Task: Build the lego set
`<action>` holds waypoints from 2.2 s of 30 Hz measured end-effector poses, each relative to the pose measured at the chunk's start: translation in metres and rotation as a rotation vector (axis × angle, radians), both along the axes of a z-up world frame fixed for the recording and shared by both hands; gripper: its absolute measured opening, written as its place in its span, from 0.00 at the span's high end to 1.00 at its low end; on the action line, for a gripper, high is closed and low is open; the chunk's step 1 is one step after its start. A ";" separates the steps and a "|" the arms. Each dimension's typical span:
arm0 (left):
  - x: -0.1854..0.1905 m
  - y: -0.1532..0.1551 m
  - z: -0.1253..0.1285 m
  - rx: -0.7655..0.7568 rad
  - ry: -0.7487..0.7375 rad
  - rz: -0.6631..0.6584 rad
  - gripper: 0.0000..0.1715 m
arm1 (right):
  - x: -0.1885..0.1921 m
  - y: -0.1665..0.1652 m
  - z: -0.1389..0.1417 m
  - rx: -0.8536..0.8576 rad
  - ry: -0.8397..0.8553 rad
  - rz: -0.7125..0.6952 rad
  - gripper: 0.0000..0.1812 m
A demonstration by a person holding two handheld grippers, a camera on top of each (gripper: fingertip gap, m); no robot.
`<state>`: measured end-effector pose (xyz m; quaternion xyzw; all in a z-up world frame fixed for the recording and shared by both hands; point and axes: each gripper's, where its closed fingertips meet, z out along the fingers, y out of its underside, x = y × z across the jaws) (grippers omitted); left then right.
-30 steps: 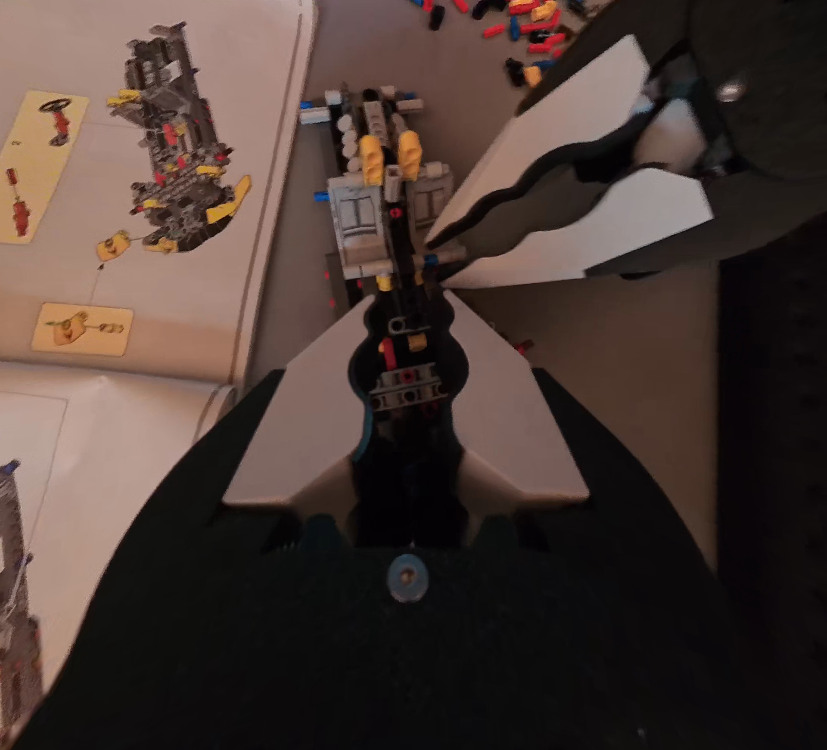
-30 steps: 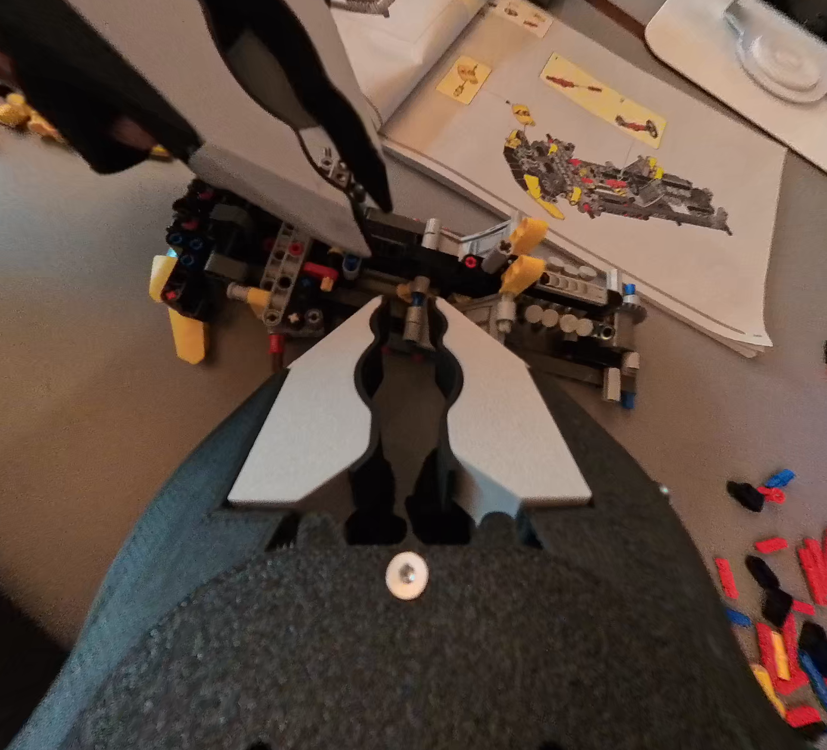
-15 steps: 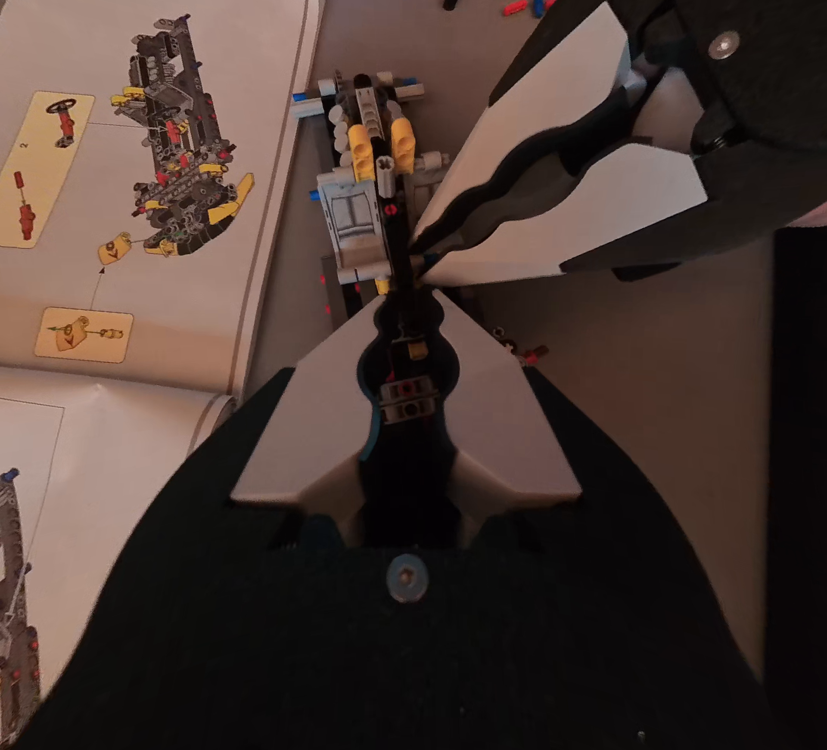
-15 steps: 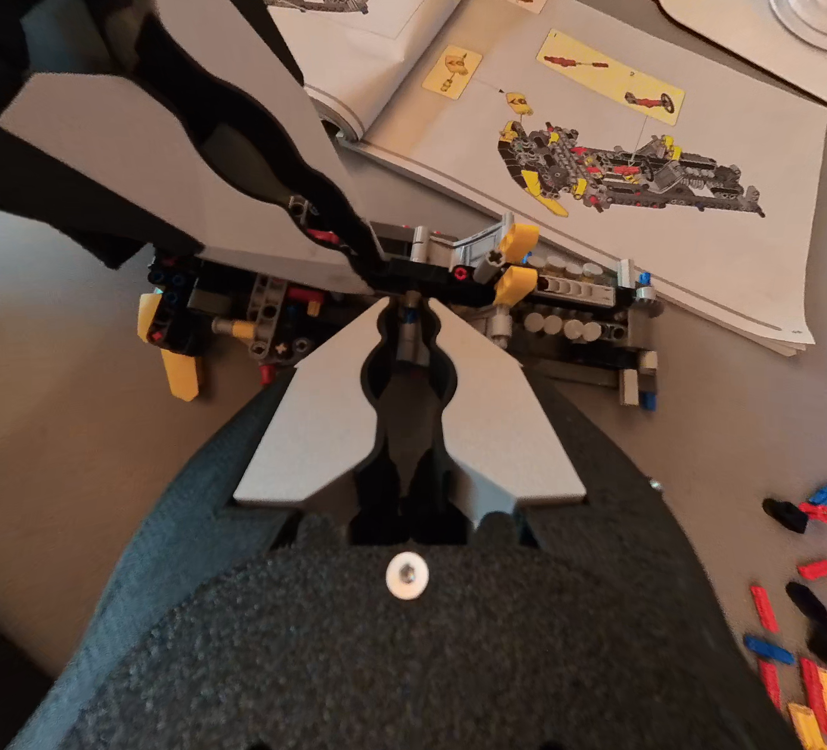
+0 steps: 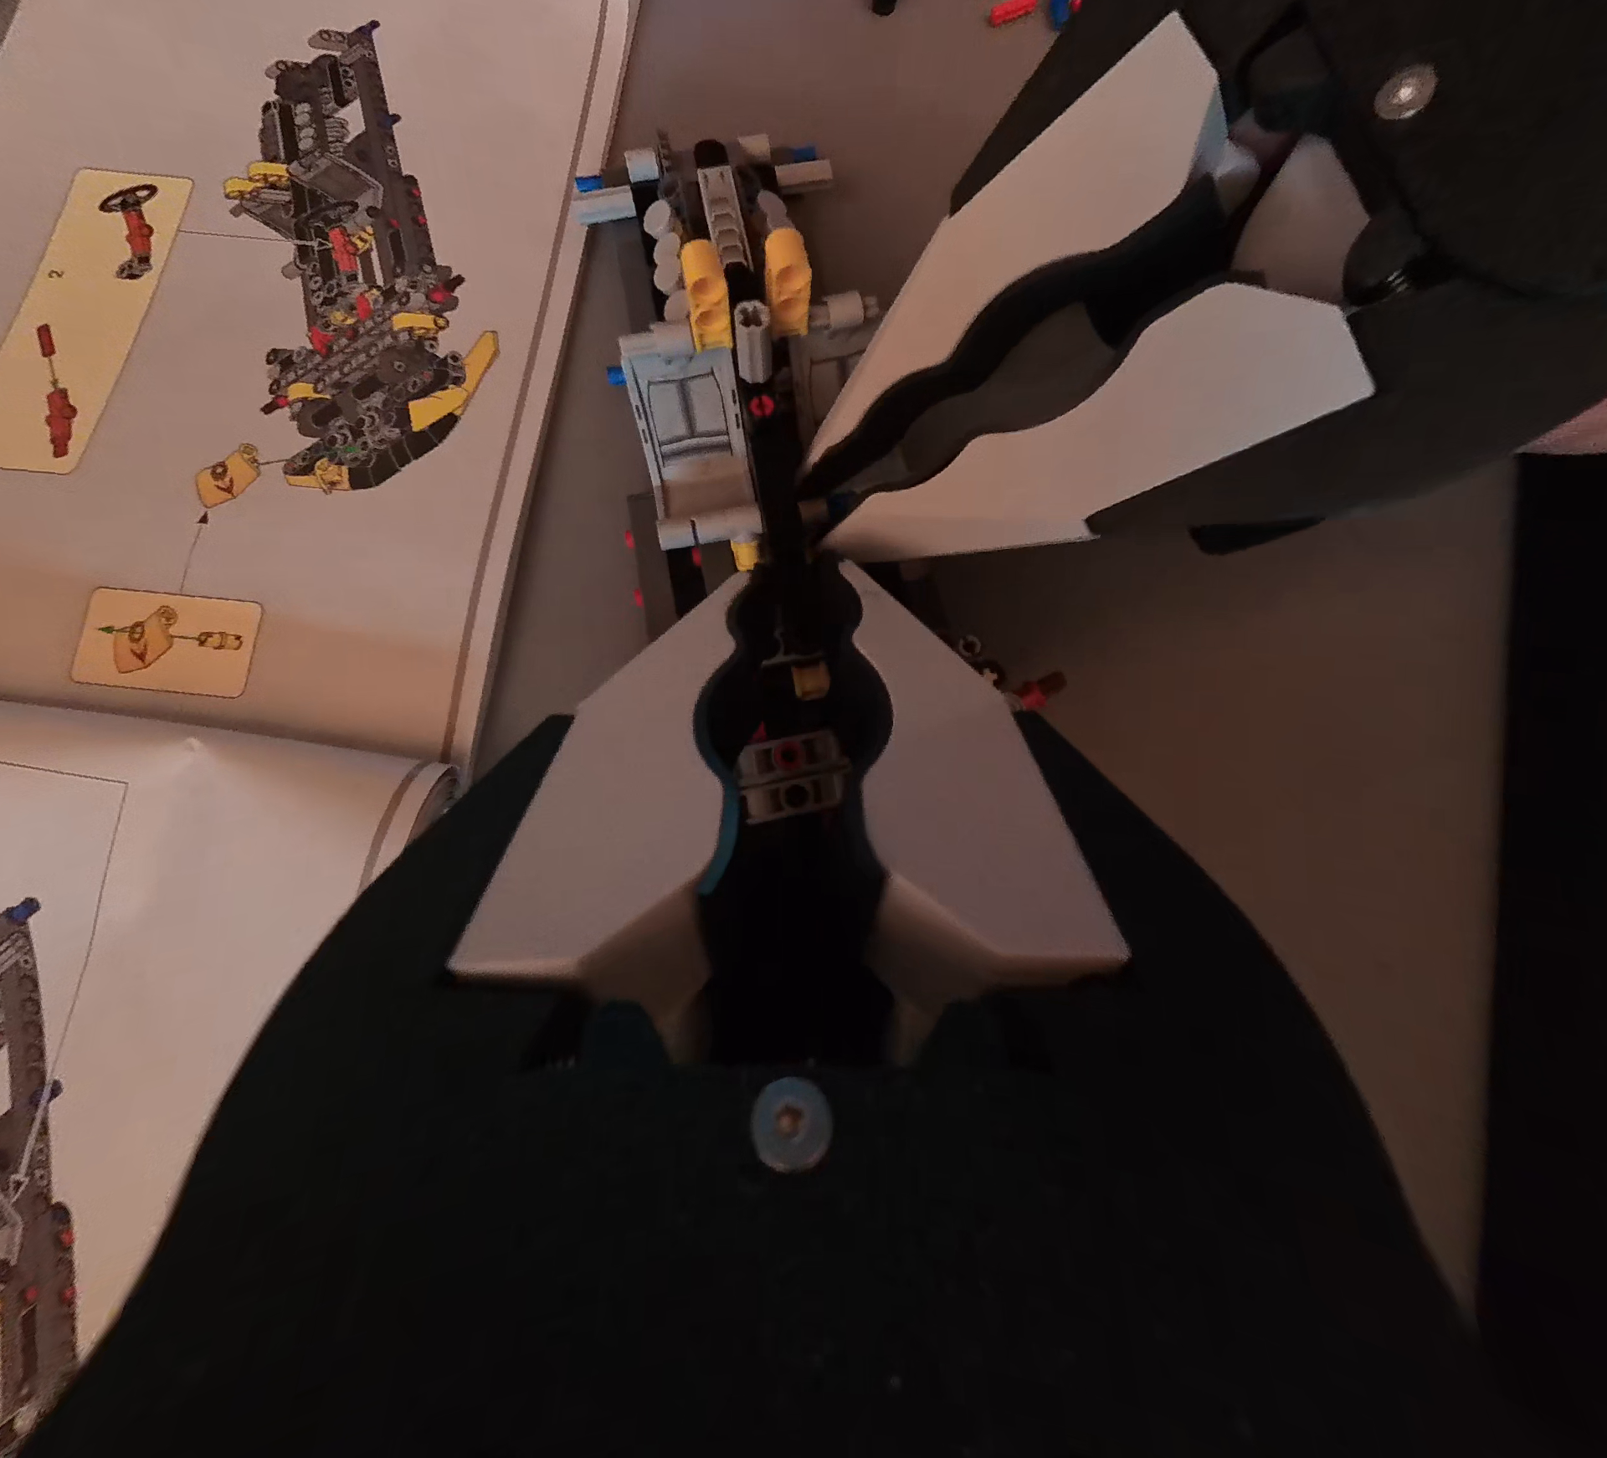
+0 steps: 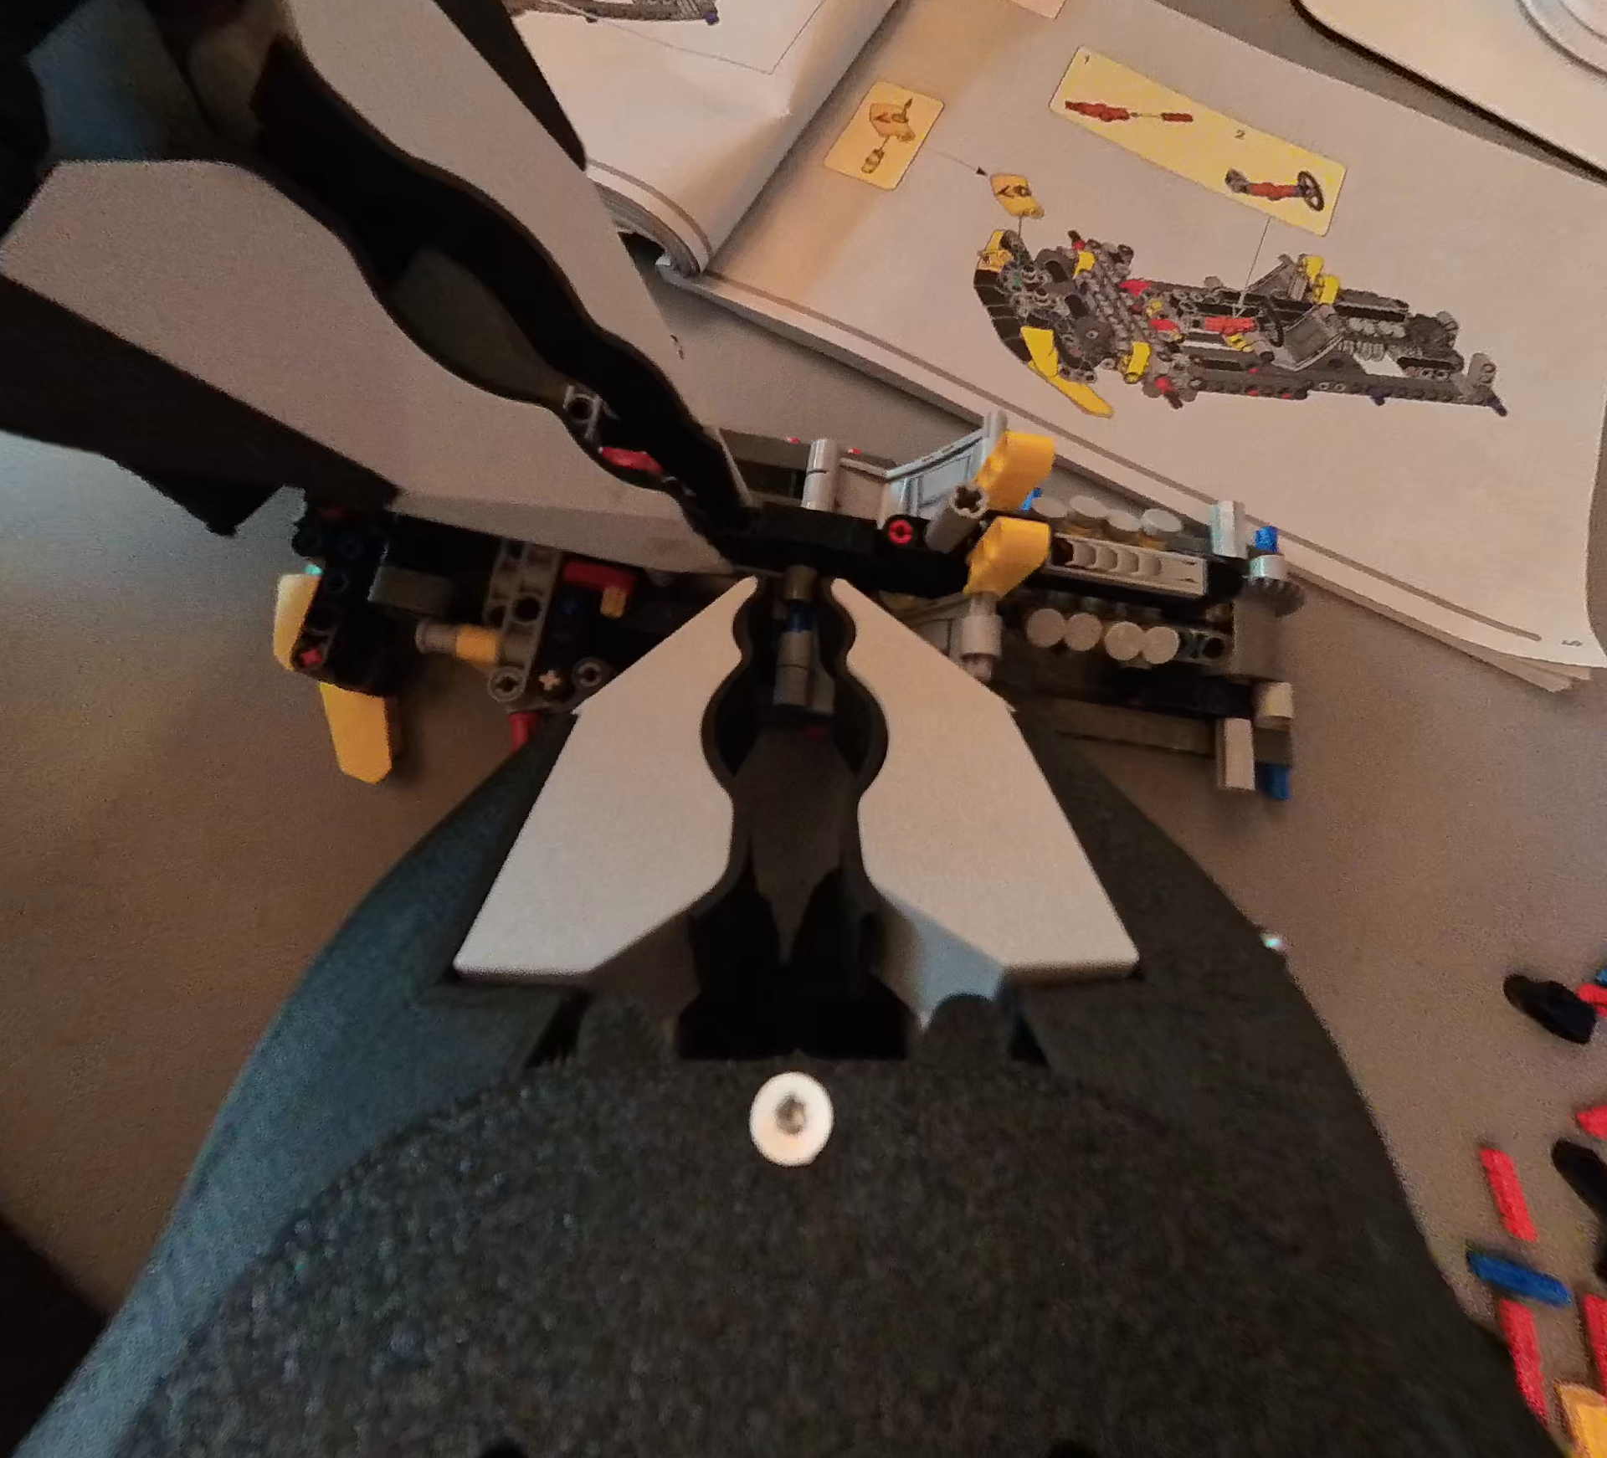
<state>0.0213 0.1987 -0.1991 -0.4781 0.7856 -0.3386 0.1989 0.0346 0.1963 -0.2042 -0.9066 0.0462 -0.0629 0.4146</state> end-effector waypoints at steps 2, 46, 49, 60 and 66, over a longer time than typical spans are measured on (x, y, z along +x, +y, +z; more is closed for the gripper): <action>0.000 0.000 0.000 -0.014 0.005 0.001 0.97 | 0.000 -0.001 0.001 0.006 0.010 0.003 0.95; -0.004 -0.007 0.002 -0.043 -0.006 -0.094 0.97 | -0.004 -0.008 -0.001 -0.503 -0.053 1.157 0.63; -0.004 -0.007 0.002 -0.045 -0.007 -0.094 0.97 | -0.007 -0.009 0.001 -0.495 -0.032 1.164 0.65; -0.004 -0.007 0.002 -0.049 -0.006 -0.093 0.97 | -0.002 -0.002 0.002 -0.481 0.005 1.158 0.71; -0.004 -0.008 0.002 -0.047 -0.007 -0.094 0.97 | -0.003 -0.002 0.000 -0.494 -0.012 1.159 0.72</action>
